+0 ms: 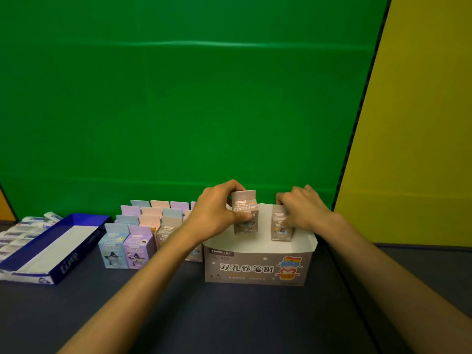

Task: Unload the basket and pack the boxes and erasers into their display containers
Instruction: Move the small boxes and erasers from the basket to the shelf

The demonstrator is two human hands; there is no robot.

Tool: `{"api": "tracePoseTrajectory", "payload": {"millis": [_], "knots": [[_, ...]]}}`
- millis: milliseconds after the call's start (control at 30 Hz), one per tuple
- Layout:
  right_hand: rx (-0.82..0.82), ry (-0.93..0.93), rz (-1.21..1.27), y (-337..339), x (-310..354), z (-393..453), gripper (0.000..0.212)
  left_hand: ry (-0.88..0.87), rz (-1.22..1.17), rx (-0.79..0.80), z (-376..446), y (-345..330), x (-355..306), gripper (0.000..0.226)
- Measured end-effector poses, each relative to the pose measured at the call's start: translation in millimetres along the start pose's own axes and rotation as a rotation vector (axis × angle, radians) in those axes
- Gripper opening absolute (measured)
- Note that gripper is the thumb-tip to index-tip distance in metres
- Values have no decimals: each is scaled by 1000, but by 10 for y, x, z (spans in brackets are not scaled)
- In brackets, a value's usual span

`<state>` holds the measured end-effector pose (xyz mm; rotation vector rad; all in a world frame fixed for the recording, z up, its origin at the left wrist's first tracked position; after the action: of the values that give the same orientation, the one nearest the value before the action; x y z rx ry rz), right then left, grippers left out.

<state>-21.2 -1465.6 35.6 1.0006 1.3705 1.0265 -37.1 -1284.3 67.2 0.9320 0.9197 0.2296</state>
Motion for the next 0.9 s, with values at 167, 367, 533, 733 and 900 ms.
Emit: {"api": "tracePoseTrajectory", "payload": {"millis": [167, 367, 533, 733, 900], "knots": [[18, -32, -112, -93, 45, -1, 32, 14, 78, 48, 135, -151, 28, 44], [-80, 27, 50, 48, -54, -70, 41, 25, 175, 107, 344, -316, -37, 48], [-216, 18, 244, 292, -333, -249, 40, 14, 305, 236, 564, -688, -228, 53], [-228, -25, 282, 239, -574, -384, 37, -9, 430, 307, 740, -1072, -316, 55], [-222, -34, 295, 187, -661, -452, 34, -7, 366, 333, 831, -1219, -263, 53]]}}
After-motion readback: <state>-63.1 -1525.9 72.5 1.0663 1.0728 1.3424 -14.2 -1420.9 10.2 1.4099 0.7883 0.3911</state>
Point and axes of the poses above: each hand's wrist, its own z-axis towards the middle knuckle, its own y-axis out of the back of the hand, x = y × z, the point moved 10 cm from there along z, towards the middle knuckle, and after that the axes turned 13 degrees about x, right-handed, at the moved point
